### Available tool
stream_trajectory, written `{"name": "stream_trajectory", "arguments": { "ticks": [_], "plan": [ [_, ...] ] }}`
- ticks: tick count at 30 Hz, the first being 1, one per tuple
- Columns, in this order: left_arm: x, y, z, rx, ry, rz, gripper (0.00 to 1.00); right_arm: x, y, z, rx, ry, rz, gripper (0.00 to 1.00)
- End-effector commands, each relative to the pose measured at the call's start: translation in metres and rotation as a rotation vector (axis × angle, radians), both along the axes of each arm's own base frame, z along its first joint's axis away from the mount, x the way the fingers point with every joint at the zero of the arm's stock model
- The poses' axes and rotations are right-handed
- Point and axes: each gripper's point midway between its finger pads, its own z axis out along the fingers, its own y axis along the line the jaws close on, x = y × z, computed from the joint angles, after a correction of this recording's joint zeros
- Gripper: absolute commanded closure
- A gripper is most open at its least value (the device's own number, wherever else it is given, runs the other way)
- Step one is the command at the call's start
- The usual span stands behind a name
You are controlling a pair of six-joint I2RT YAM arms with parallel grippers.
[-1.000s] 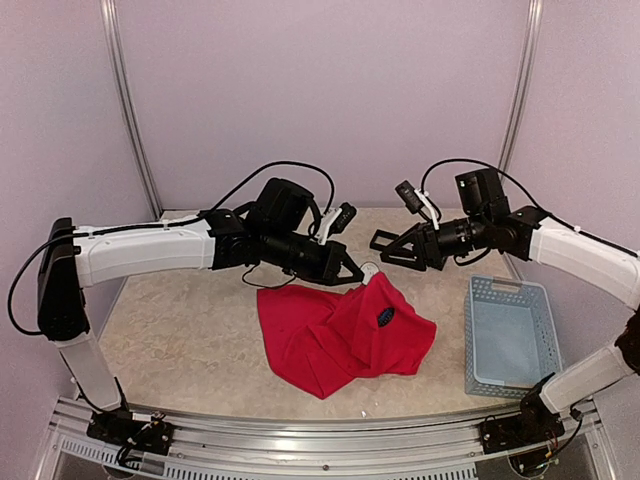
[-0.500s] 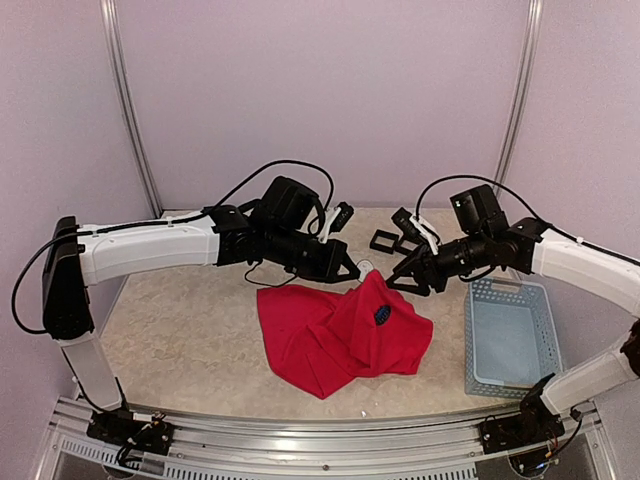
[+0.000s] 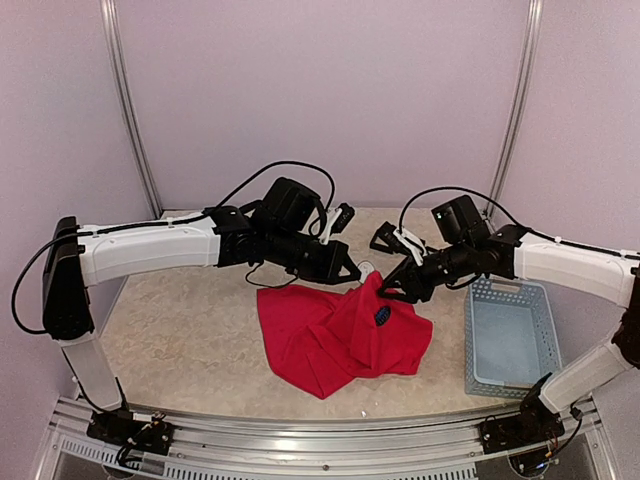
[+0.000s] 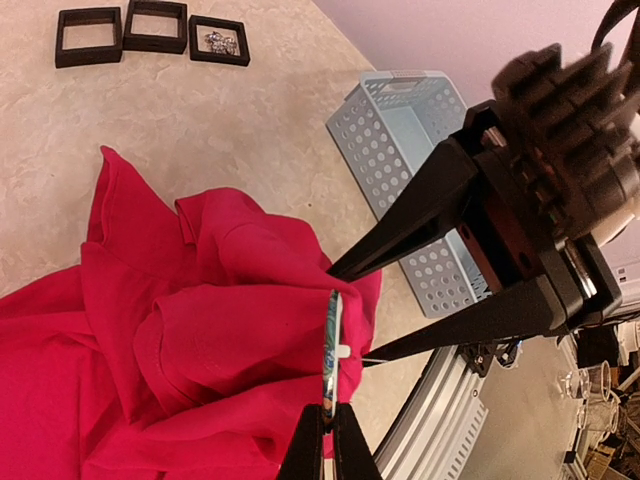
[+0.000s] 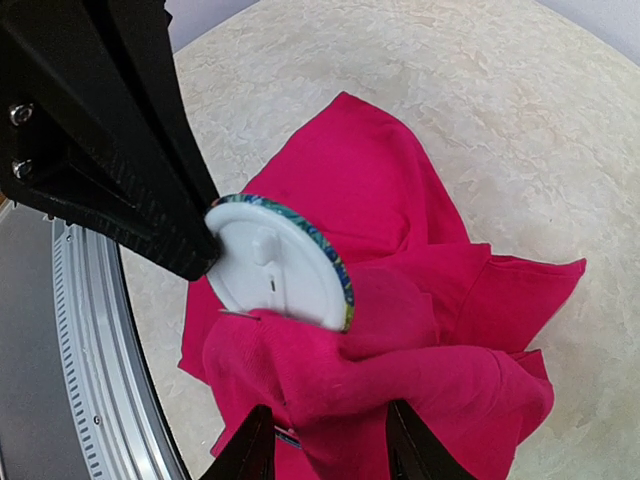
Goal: Remove the brooch from the garment
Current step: Remove the brooch from the crumpled clothing.
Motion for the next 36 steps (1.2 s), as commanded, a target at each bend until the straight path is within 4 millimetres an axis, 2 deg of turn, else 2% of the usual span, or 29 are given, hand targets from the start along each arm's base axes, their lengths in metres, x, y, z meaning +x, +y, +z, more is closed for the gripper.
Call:
{"name": "stream_trajectory", "arguments": {
  "ticks": [1, 8, 14, 24, 31, 33, 36],
  "plan": [
    [-0.001, -0.004, 0.001, 0.006, -0.007, -0.010, 1.00, 0.003, 0.006, -0.010, -0.006, 0.000, 0.001, 0.65],
    [0.001, 0.002, -0.010, 0.059, 0.002, 0.014, 1.00, 0.004, 0.013, -0.003, 0.044, 0.004, 0.004, 1.00],
    [0.004, 0.018, -0.048, 0.272, 0.029, 0.060, 1.00, 0.009, 0.014, 0.014, 0.090, -0.041, -0.022, 1.00],
    [0.006, 0.043, -0.085, 0.483, 0.049, 0.130, 1.00, 0.010, 0.014, 0.021, 0.115, -0.029, -0.048, 1.00],
    [0.023, 0.064, -0.066, 0.434, 0.040, 0.292, 1.00, 0.004, 0.010, 0.011, 0.099, -0.005, -0.056, 1.00],
    [0.028, 0.067, -0.052, 0.371, 0.037, 0.327, 1.00, 0.002, 0.008, 0.008, 0.095, 0.005, -0.059, 1.00],
    [0.030, 0.060, -0.026, 0.227, 0.015, 0.303, 1.00, 0.000, 0.006, 0.008, 0.099, 0.011, -0.066, 0.97]
  ]
}}
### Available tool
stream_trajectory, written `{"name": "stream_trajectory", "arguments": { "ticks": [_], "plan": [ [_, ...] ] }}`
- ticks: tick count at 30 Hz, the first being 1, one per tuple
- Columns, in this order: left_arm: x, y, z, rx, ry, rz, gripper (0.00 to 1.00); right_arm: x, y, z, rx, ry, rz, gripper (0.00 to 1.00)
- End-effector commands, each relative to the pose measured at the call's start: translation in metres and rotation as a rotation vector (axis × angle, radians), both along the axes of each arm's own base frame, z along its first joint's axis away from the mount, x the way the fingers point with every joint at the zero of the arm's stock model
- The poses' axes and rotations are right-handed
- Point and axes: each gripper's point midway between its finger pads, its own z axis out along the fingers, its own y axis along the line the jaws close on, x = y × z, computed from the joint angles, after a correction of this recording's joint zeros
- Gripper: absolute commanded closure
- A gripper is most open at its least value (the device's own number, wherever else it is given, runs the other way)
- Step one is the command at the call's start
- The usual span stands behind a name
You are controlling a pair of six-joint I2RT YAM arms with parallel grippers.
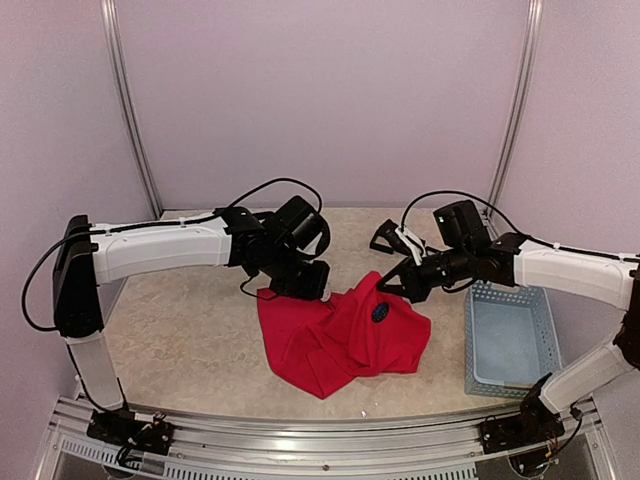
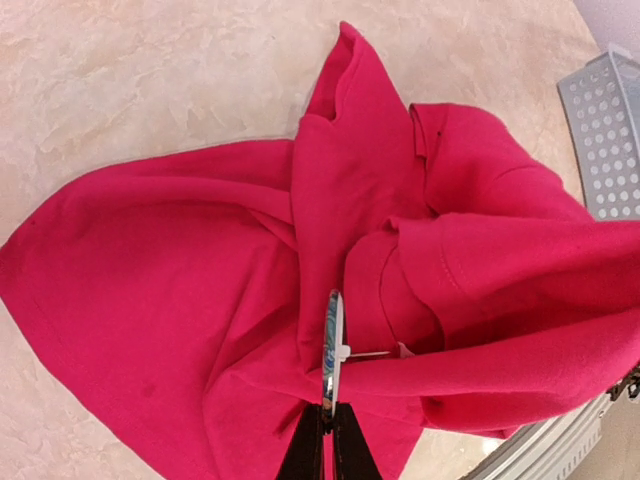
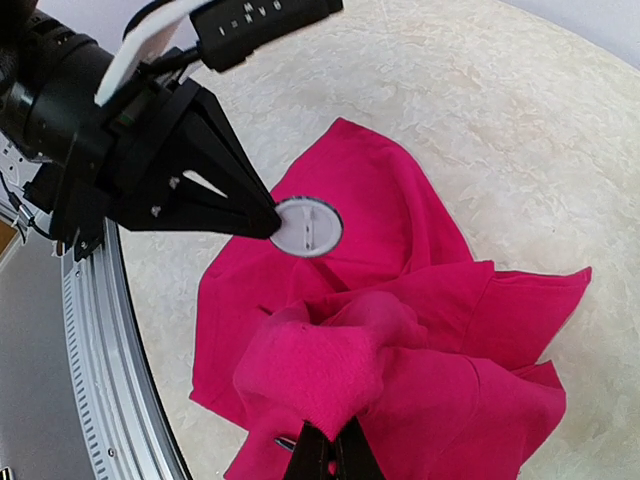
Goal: Remove the brooch from the garment
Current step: Remove the brooch from the crumpled clothing, then close the brooch at the center of the board.
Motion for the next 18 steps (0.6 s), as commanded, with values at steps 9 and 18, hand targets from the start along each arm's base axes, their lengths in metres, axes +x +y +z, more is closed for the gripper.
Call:
{"name": "stream_trajectory", "arguments": {
  "ticks": [9, 18],
  "plan": [
    [-0.009, -0.023, 0.106, -0.470, -0.058, -0.104, 1.00, -0.007, -0.016, 0.048, 0.147, -0.064, -0.047, 0.42],
    [-0.053, -0.057, 0.151, -0.687, -0.013, -0.348, 1.00, -0.040, -0.010, 0.092, 0.308, -0.012, 0.146, 0.33]
  ]
}}
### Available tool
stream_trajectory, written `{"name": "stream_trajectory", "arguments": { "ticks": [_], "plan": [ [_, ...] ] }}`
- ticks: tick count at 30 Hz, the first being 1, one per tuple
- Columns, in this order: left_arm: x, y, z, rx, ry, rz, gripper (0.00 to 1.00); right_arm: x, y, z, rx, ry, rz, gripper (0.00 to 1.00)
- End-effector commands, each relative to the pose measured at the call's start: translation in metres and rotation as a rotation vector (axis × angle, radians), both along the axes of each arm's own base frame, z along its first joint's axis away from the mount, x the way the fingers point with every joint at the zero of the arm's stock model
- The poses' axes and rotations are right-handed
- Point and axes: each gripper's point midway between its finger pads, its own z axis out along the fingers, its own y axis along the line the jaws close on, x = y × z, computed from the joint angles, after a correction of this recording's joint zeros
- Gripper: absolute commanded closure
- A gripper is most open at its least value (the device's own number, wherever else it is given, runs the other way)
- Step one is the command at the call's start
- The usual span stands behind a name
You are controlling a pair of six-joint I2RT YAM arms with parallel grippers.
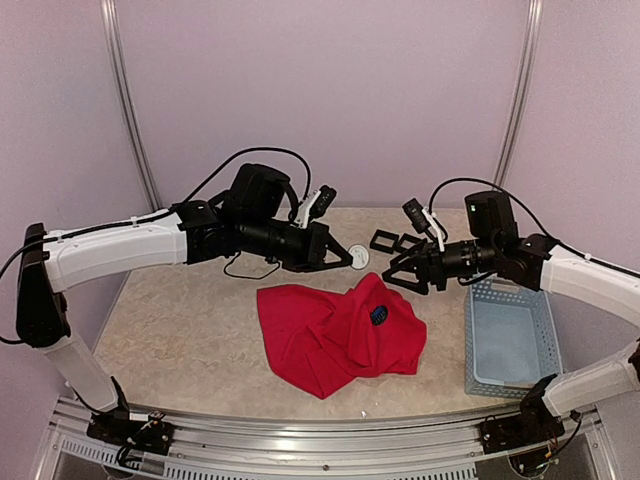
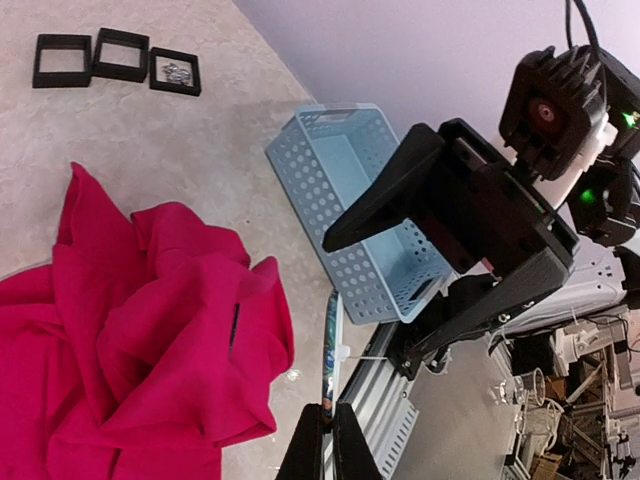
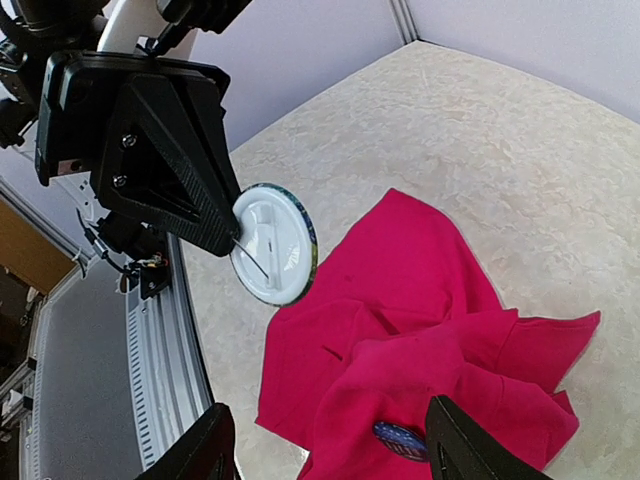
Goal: Remove the brooch from the garment
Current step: Close the brooch at the center of the board.
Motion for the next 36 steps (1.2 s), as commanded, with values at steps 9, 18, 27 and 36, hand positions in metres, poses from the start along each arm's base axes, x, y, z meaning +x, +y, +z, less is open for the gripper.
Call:
{"name": "stream_trajectory", "arguments": {
  "ticks": [9, 18, 27, 36],
  "plan": [
    [-0.042, -0.025, 0.034, -0.168, 0.033, -0.214, 1.00, -0.038, -0.005, 0.054, 0.182, 0.098, 0.260, 0.33],
    [-0.050, -0.030, 0.031, -0.176, 0.043, -0.265, 1.00, -0.040, 0.001, 0.058, 0.177, 0.169, 0.317, 0.36],
    [-0.048, -0.036, 0.032, -0.180, 0.043, -0.280, 1.00, -0.039, 0.005, 0.050, 0.137, 0.181, 0.319, 0.52],
    [-0.044, -0.039, 0.033, -0.181, 0.044, -0.270, 1.00, -0.042, 0.011, 0.044, 0.127, 0.198, 0.344, 0.58]
  ]
}}
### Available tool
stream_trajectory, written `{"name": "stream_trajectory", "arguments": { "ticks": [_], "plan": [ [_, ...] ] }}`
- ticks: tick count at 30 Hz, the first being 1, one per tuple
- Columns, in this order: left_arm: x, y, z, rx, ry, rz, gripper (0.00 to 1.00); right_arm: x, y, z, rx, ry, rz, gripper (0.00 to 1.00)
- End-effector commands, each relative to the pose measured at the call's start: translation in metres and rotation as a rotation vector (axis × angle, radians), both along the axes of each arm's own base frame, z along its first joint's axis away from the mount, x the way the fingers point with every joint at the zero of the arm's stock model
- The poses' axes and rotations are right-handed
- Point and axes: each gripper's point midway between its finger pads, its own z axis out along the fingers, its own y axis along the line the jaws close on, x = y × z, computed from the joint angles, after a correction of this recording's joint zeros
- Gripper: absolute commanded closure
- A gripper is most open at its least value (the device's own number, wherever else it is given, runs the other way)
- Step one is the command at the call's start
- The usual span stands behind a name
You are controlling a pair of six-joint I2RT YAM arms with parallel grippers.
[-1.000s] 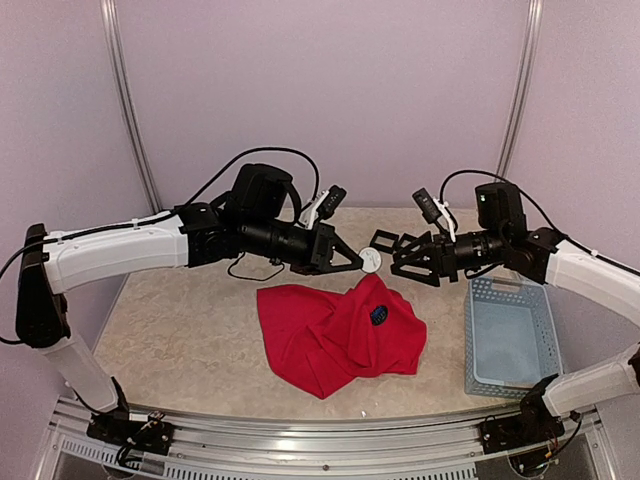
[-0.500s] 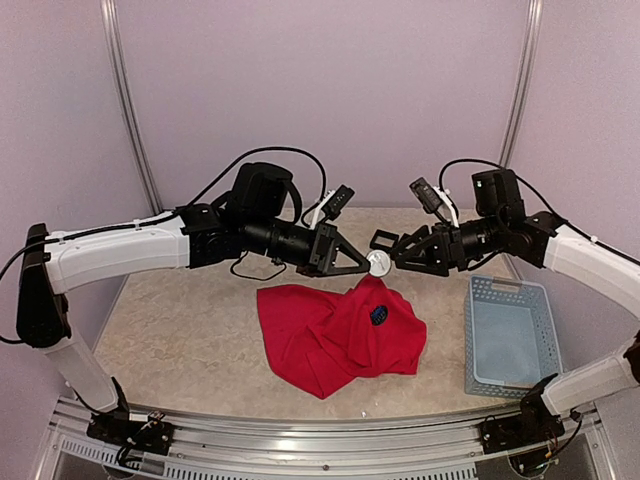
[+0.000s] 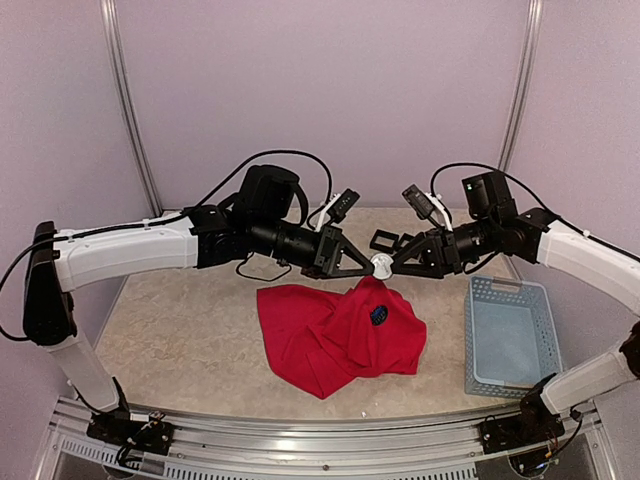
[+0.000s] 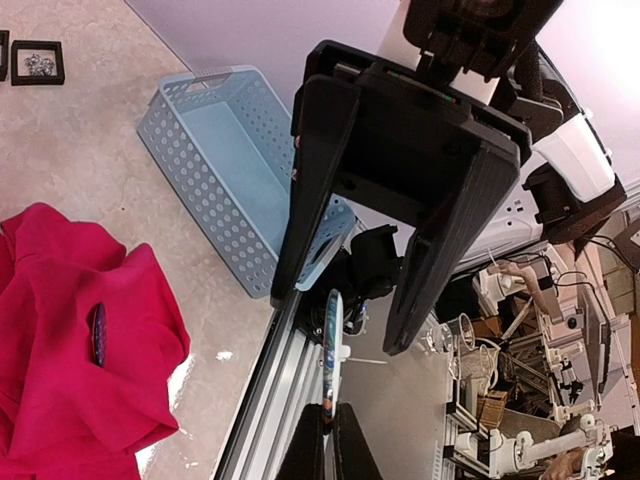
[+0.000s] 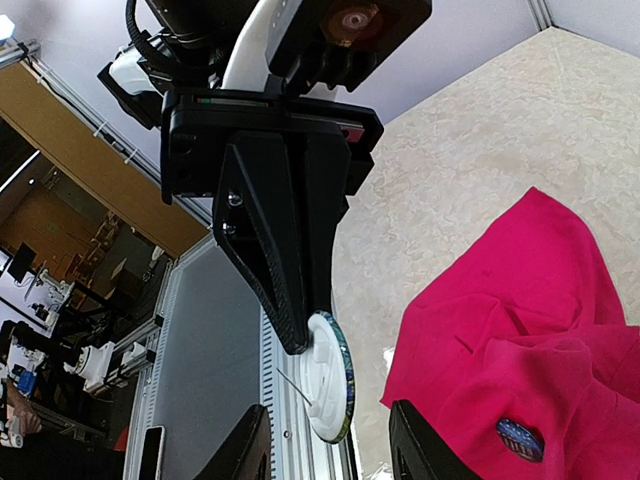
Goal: Remove the brooch from the garment
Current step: Close the brooch at the center of the board.
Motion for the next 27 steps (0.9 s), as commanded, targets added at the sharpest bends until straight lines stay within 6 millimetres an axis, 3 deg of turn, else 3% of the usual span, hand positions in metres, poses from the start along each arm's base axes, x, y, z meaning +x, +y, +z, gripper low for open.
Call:
{"name": "stream_trajectory", "arguments": {
  "ticks": [1, 27],
  "plan": [
    [0.0012, -0.0067, 0.0103, -0.025, -0.015, -0.014, 1.00, -0.0055, 0.0059, 0.0011, -0.005, 0.005, 0.036, 0.59],
    [-0.0060, -0.0138, 0.0092, -0.011, -0.027, -0.043, 1.00, -0.0012, 0.0130, 0.0041, 0.007, 0.011, 0.037, 0.88]
  ]
}}
